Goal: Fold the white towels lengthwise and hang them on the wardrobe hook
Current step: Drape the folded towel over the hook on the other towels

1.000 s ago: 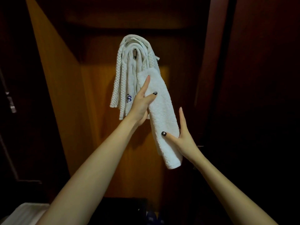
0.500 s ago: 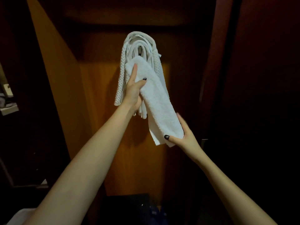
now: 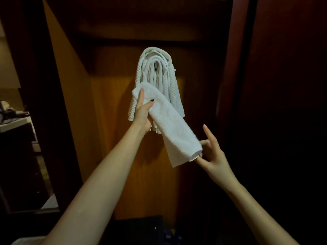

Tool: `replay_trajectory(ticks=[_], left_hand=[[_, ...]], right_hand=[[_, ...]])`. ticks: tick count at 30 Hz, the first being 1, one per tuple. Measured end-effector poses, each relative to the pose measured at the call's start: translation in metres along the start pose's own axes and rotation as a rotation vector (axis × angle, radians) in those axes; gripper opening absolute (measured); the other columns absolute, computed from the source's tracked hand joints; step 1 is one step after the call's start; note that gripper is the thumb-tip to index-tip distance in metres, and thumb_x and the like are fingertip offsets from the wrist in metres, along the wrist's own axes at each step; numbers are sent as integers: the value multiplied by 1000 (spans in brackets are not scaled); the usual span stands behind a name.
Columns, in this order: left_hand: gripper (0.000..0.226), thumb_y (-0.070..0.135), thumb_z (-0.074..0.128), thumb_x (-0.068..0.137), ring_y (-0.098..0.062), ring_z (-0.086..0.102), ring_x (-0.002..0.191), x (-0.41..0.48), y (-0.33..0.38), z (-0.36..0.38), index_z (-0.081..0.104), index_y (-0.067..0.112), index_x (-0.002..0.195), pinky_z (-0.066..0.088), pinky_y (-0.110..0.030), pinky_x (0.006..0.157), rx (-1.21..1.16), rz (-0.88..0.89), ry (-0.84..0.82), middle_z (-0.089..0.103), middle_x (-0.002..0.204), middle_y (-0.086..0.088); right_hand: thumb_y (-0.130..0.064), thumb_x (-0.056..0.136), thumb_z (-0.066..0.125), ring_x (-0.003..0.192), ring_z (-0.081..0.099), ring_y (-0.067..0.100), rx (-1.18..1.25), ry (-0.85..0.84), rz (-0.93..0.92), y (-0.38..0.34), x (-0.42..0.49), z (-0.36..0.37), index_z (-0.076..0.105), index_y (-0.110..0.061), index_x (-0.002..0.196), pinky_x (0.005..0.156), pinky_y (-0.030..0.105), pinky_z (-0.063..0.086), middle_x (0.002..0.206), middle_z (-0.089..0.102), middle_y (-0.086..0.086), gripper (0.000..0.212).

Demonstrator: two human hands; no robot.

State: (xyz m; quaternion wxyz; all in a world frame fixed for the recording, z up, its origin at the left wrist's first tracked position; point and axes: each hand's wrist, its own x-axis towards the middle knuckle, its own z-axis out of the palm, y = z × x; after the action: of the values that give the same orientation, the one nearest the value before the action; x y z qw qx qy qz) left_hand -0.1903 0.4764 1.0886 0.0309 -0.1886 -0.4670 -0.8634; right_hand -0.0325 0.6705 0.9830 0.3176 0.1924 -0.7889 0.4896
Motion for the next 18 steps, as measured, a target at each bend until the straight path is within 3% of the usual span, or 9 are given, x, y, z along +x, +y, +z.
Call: replay_trajectory(ticks=[2,4,9,12,15,18], left_hand=[[68,5,49,96,-32,42,131,-4,-4,-6,25,45,145,43,-52,103,19,-6,0,25,154,-12],[70,6,51,95,-31,43,128,-8,-9,-12,24,45,146,48,-49,97,14,-4,24,27,153,-11],[69,7,56,92,-17,48,115,-13,-22,-24,28,39,147,53,-27,74,9,-6,63,28,153,-5],[68,3,55,91,-16,48,114,-13,-27,-28,30,33,147,51,-25,78,-31,-35,69,27,154,-5],[68,1,54,91,-21,47,123,-14,-31,-29,31,32,147,51,-29,82,-55,-78,41,30,153,-6],[67,0,55,90,-20,46,125,-14,-35,-29,35,33,145,50,-28,85,-12,-61,61,31,153,-5]], right_hand=[[0,88,65,106,63,9,-38,44,-65,-12,1,-6,48,-44,134,95,30,50,111,65,-17,65],[4,87,64,115,61,7,-51,83,-95,-23,3,-10,59,-32,122,97,35,50,120,65,-12,51],[0,90,63,108,63,8,-88,72,-134,-41,3,-20,60,-24,124,91,29,53,113,66,-7,42],[-4,92,62,101,63,11,-127,8,-145,-46,4,-24,59,-20,129,85,25,53,107,63,-6,40],[7,89,59,97,62,15,-202,3,-201,-49,7,-23,68,-14,109,83,29,52,103,61,0,31],[13,87,57,93,65,14,-258,74,-220,-45,6,-19,59,-14,104,75,25,55,98,61,-6,32]])
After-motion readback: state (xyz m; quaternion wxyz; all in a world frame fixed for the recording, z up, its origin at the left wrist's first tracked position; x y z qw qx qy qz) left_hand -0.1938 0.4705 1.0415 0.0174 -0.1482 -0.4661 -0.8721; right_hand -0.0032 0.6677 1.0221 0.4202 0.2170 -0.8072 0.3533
